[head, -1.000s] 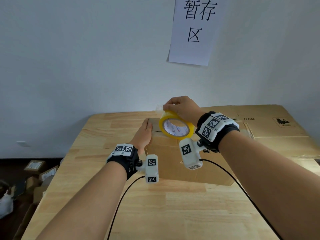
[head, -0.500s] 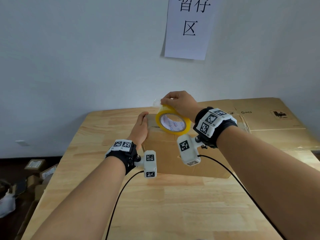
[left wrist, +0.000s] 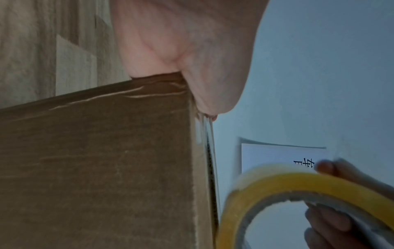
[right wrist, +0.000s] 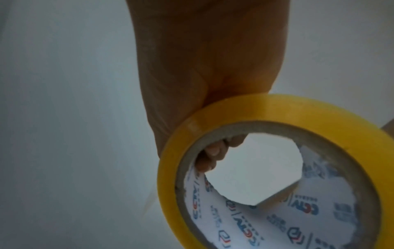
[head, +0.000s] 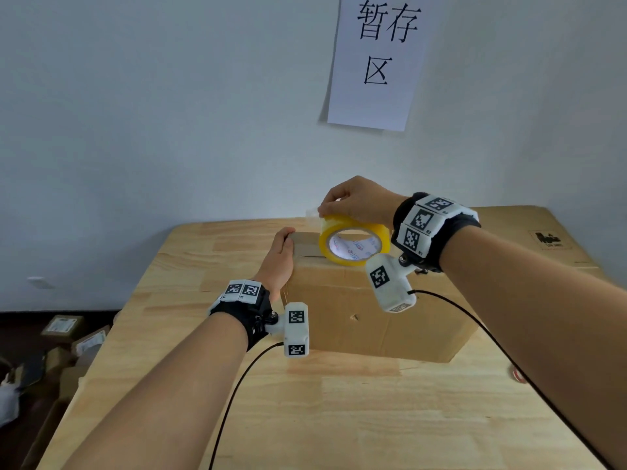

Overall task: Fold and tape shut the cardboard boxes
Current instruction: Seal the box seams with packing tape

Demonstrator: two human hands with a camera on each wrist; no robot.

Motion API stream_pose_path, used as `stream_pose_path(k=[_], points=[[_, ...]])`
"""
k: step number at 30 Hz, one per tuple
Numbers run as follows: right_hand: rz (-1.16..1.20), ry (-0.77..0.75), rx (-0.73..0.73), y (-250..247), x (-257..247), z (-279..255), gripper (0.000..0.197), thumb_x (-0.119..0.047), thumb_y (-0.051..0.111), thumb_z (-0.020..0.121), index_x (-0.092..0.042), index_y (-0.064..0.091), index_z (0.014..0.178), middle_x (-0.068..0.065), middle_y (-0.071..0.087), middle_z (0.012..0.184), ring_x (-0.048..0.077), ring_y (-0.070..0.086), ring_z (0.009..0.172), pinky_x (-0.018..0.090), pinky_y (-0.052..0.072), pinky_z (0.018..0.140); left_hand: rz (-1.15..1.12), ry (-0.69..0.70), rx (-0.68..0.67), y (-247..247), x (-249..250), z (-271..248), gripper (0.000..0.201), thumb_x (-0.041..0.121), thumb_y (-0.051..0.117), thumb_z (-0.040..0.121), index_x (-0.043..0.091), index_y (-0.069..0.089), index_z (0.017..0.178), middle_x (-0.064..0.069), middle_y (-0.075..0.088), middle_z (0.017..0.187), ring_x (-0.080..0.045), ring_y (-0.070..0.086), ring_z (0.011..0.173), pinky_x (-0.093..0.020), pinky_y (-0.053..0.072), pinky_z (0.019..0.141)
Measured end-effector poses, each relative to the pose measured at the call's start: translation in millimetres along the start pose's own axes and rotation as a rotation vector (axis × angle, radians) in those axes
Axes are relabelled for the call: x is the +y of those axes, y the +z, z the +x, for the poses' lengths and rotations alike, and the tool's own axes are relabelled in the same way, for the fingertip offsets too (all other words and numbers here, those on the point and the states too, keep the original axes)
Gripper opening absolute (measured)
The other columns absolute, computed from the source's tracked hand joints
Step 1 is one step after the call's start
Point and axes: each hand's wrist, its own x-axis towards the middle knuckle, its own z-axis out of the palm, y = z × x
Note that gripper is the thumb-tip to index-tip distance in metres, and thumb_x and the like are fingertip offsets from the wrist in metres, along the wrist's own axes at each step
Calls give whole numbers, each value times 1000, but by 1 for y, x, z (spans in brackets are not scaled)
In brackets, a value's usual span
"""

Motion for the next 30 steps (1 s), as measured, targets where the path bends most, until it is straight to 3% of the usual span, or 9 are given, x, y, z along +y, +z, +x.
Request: stream_pose_path(k=[9, 12, 15, 17, 19, 23, 26, 28, 30], points=[[-43, 19, 27, 21, -6, 8, 15, -32, 64, 85, -21, 73, 87, -5, 66, 87, 8, 56, 80, 20, 46, 68, -6, 14, -29, -2, -1, 1, 23, 36, 24, 104, 40, 38, 121, -9, 56, 124, -26, 57, 106, -44, 45, 96], [-52, 5, 30, 29, -11, 10, 14, -32, 64, 85, -20, 73, 86, -8, 63, 78, 4, 54, 72, 18, 44, 63, -6, -8, -15, -2, -1, 0, 34, 36, 26, 103, 29, 39, 133, -5, 54, 129, -21, 53, 110, -38, 41, 98], [-67, 18, 37, 33, -14, 12, 12, -31, 64, 85, -22, 72, 86, -10, 61, 76, 3, 53, 71, 17, 44, 62, 6, -33, -17, -2, 3, -4, 42, 36, 27, 104, 30, 27, 145, 6, 43, 139, -15, 42, 126, -30, 31, 106], [-82, 29, 36, 34, -15, 12, 11, -30, 64, 84, -22, 71, 85, -10, 61, 76, 4, 54, 71, 18, 43, 60, -17, -57, -22, -2, 5, -4, 46, 35, 27, 104, 30, 19, 149, 11, 38, 135, -10, 39, 121, -26, 30, 102], [-89, 34, 36, 35, -17, 11, 10, -30, 63, 85, -23, 70, 84, -10, 60, 74, 4, 53, 70, 18, 42, 58, -50, -80, -24, -2, 4, -3, 48, 38, 29, 103, 33, 18, 149, 8, 43, 130, -14, 44, 115, -29, 35, 97], [-109, 45, 41, 35, -20, 11, 11, -30, 63, 85, -22, 71, 86, -11, 59, 73, 4, 53, 69, 18, 40, 56, -41, -115, -73, -14, 8, 0, 42, 40, 33, 101, 35, 27, 142, -4, 58, 111, -26, 59, 103, -41, 48, 88], [-111, 58, 26, 35, -22, 13, 12, -30, 63, 85, -21, 71, 88, -6, 63, 80, 9, 56, 76, 18, 42, 59, -92, -66, -3, -37, 24, 4, 40, 35, 32, 101, 28, 31, 140, -2, 52, 119, -20, 62, 103, -37, 49, 95], [-112, 62, 21, 37, -22, 13, 10, -29, 63, 85, -22, 70, 85, -5, 64, 83, 11, 58, 79, 19, 43, 60, -154, -62, 55, -52, 38, 5, 31, 28, 35, 102, 11, 49, 125, -7, 55, 121, -17, 64, 94, -29, 52, 87], [-121, 67, 25, 39, -24, 13, 9, -30, 63, 84, -23, 69, 84, -7, 63, 80, 11, 58, 78, 20, 43, 59, -175, -123, 20, -60, 52, 2, 31, 25, 36, 103, 6, 60, 102, -13, 63, 107, -18, 64, 82, -26, 53, 78]])
